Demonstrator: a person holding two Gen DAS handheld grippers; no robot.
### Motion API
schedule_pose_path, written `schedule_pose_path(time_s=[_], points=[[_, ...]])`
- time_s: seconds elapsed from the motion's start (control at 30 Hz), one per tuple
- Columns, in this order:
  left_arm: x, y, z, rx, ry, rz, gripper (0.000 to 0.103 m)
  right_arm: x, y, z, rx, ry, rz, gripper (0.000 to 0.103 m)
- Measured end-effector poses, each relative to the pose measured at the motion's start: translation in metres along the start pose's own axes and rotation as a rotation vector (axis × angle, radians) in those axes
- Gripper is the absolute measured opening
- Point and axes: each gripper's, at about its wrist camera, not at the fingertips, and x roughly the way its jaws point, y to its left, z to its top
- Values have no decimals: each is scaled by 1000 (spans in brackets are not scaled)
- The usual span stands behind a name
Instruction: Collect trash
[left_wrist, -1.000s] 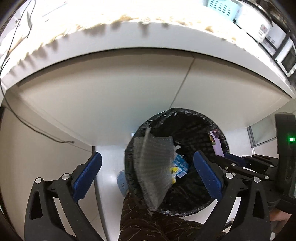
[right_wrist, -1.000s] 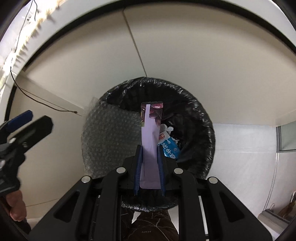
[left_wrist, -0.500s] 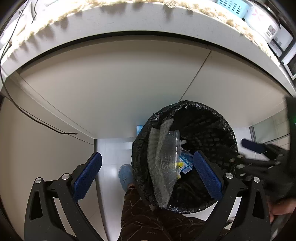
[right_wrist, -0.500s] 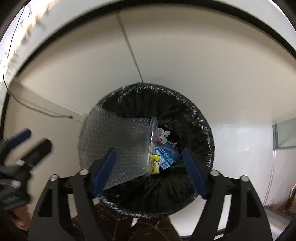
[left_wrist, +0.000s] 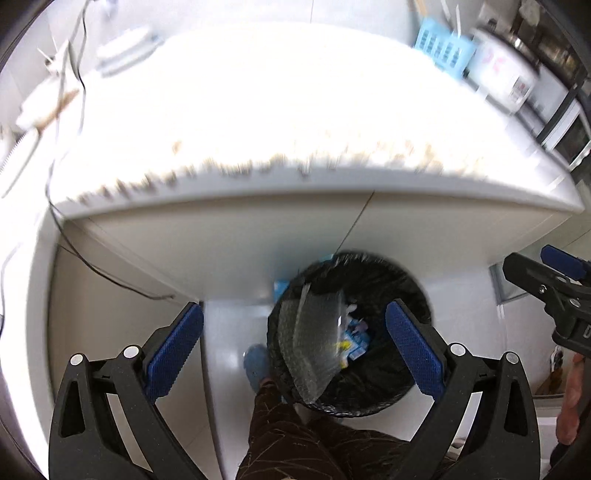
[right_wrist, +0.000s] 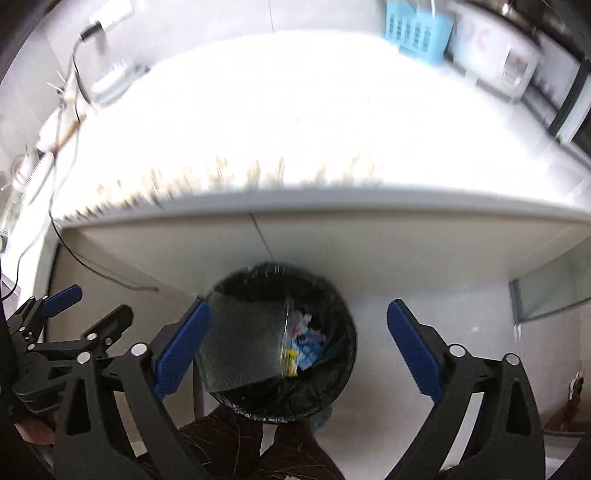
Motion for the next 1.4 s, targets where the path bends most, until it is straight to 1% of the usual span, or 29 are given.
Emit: schedule_pose_path(time_s=[0.13, 0.23, 0.33, 0.43, 0.53, 0.63, 0.93, 1.4], points=[[-48, 7, 20, -27, -31, -10, 97, -50, -1, 20, -14, -105, 8, 95], [-79, 16, 31, -61, -64, -8, 97, -81, 1, 32, -32, -155, 7, 95], [-107, 25, 40, -95, -106, -11, 97, -107, 1, 41, -33, -182, 2, 95], [-128, 29, 45, -98, -139, 7, 97, -128, 1, 46, -27, -193, -6, 95], [-145, 34, 47, -116, -152, -3, 97, -140, 3, 47, -39, -203, -16, 95], [-152, 36, 47, -118, -160, -6, 97, -141, 3, 46, -39, -195, -14, 95], [-146, 22, 45, -93, -138, -18, 97, -133, 2, 46, -28, -167, 0, 95], [-145, 14, 47, -82, -124, -18, 97, -132, 0, 45, -36, -148, 6, 95]])
